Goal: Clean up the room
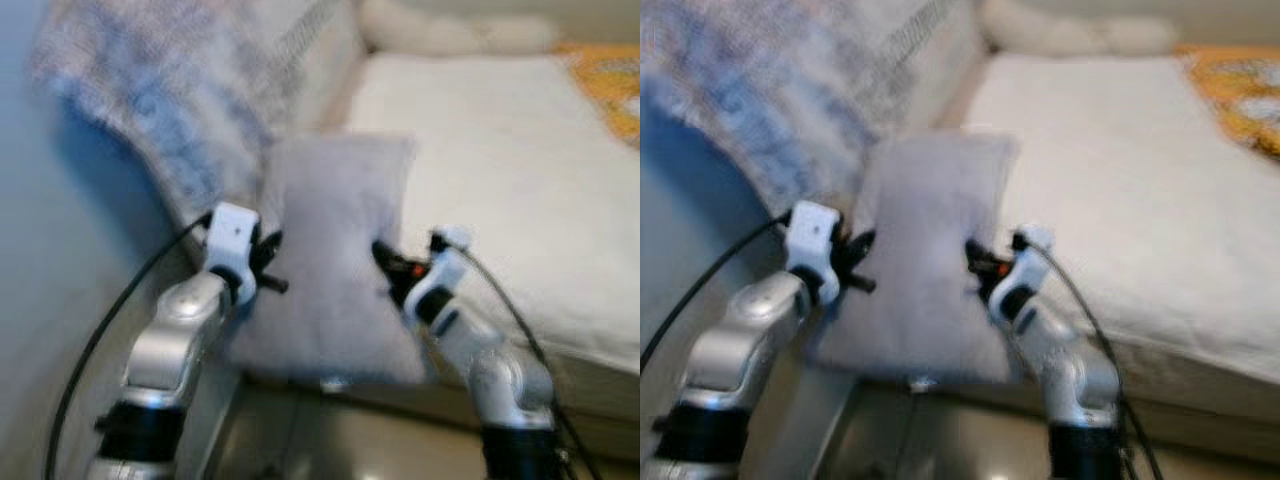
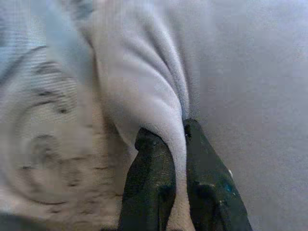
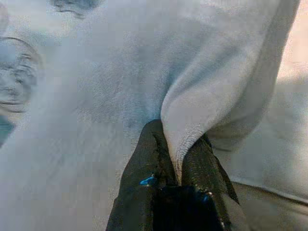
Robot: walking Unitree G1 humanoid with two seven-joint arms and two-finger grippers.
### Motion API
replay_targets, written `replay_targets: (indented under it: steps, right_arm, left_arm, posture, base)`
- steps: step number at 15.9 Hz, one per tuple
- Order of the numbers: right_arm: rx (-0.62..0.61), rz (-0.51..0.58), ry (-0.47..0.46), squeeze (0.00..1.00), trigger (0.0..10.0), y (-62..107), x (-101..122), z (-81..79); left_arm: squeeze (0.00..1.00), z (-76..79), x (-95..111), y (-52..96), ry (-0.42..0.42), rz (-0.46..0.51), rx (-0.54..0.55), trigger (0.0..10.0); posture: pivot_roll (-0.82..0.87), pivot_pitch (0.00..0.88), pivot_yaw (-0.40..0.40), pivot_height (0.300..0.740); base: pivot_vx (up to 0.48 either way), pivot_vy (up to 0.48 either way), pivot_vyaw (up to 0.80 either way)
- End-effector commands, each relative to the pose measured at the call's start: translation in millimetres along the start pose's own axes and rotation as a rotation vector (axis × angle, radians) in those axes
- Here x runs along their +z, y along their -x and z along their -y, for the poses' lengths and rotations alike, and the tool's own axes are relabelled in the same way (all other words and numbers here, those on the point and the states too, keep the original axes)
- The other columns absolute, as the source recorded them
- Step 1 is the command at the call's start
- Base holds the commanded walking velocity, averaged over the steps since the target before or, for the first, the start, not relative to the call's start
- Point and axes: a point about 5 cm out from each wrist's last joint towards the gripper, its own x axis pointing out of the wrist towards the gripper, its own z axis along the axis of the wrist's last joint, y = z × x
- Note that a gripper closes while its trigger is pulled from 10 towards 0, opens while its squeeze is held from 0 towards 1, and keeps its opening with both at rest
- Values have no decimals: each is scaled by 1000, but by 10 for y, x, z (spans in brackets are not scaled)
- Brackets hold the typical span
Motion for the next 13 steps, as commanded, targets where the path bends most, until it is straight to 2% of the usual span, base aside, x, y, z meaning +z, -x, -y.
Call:
replay_targets:
  steps: [1,13]
  right_arm:
    - [16,38,26,0,10000,12,101,-20]
    - [22,48,33,0,10000,9,106,-26]
  left_arm:
    - [0,102,103,-42,-11,40,-39,10000]
    - [0,145,123,-100,-23,46,-85,10000]
  posture:
    - [-66,0,58,740]
    - [-82,0,76,740]
  base:
    - [289,0,0]
    - [306,0,0]
